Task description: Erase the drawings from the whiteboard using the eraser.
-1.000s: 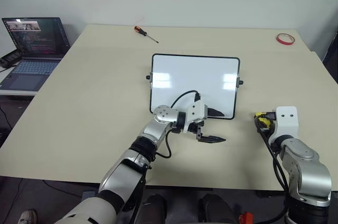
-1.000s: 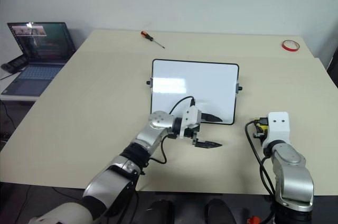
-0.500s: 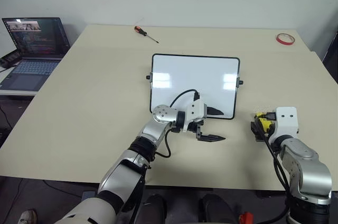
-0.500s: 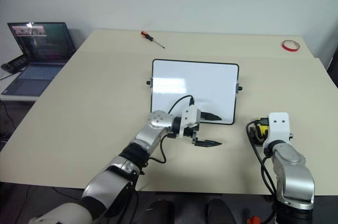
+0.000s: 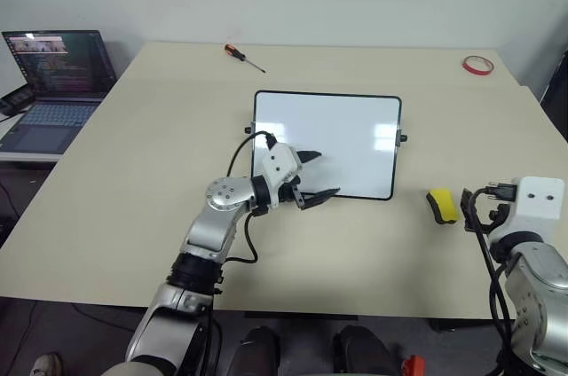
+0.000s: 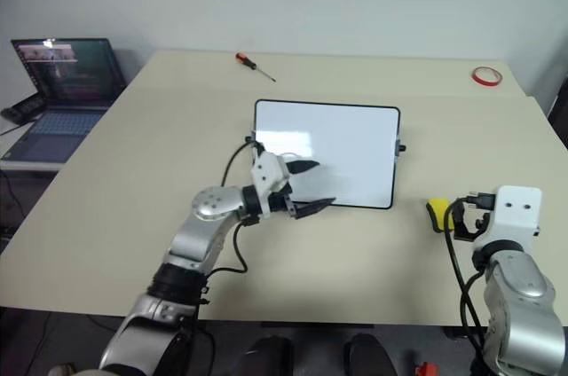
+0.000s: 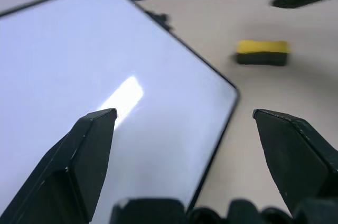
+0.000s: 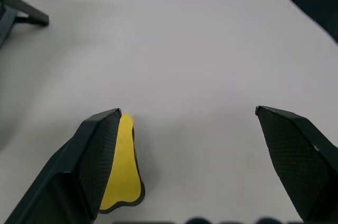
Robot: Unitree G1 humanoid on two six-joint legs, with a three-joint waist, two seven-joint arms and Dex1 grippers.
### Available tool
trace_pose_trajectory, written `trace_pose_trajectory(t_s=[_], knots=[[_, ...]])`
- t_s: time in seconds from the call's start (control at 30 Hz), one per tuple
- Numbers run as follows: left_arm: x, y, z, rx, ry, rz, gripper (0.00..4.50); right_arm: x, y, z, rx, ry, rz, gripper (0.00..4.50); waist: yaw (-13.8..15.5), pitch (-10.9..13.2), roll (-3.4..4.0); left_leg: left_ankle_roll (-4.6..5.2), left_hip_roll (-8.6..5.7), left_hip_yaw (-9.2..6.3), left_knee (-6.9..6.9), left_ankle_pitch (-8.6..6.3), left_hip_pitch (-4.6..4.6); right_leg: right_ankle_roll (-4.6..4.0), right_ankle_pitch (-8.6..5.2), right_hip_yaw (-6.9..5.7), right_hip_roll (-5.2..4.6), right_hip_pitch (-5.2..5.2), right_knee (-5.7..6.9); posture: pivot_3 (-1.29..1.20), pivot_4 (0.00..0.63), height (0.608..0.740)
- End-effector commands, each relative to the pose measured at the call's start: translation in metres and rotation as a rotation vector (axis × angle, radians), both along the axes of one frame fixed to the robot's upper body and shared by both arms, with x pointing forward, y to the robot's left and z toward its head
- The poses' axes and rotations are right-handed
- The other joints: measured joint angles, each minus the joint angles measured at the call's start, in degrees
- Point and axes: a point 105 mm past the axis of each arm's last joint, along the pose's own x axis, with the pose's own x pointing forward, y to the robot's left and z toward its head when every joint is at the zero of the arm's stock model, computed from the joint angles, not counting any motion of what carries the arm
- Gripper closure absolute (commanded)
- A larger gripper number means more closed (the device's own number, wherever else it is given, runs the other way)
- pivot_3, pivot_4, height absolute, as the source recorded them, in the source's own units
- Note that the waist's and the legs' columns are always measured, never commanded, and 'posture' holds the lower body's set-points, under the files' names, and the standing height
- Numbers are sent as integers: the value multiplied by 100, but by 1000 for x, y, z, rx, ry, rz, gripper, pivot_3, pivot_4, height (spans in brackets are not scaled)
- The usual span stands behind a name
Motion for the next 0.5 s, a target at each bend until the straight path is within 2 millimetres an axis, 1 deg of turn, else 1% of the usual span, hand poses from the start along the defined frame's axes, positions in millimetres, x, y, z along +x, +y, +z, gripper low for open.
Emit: trace_pose_trajectory(t_s=[0.03, 0.1, 0.2, 0.23, 0.27, 0.37, 0.5], knots=[[1, 35, 13, -104, -37, 307, 0, -18, 1, 21, -92, -109, 4, 22, 18, -5, 6, 0, -3, -4, 0, 0, 0, 0, 0, 2, -3, 3, -2, 0, 150, 740], [-2, 61, 4, -136, -29, 489, 0, -29, -1, 19, -94, -142, -18, 22, 11, -8, 8, 1, 1, -3, -7, -1, 2, 1, -1, 8, -5, 4, -10, 0, 150, 740], [-18, 91, -20, -121, -6, 663, 0, -44, 3, 7, -77, -153, -14, 22, -12, -10, 13, 0, 13, 4, -10, -1, 7, 0, -1, 8, -9, 2, -9, 0, 150, 740], [-22, 94, -24, -120, -2, 691, 0, -47, 2, 4, -77, -155, -11, 22, -9, -10, 13, -1, 17, 7, -11, -1, 11, 0, 0, 9, -9, 3, -9, 0, 150, 740], [-29, 100, -31, -115, 2, 729, 0, -50, 5, 0, -79, -150, -5, 22, -3, -9, 13, -1, 18, 7, -11, -1, 15, -1, 0, 9, -9, 7, -8, 0, 150, 740], [-49, 119, -51, -94, 20, 827, 0, -55, 18, -13, -76, -136, 36, 22, 6, -12, 9, -1, 18, 7, -9, -1, 46, -2, 1, 10, -11, 40, -14, 0, 150, 740], [-60, 116, -56, -92, 18, 862, 0, -61, 11, -22, -70, -130, 37, 22, 29, -11, 6, -1, 23, 11, -12, -2, 70, 5, -6, 16, -10, 56, -16, 0, 150, 740]])
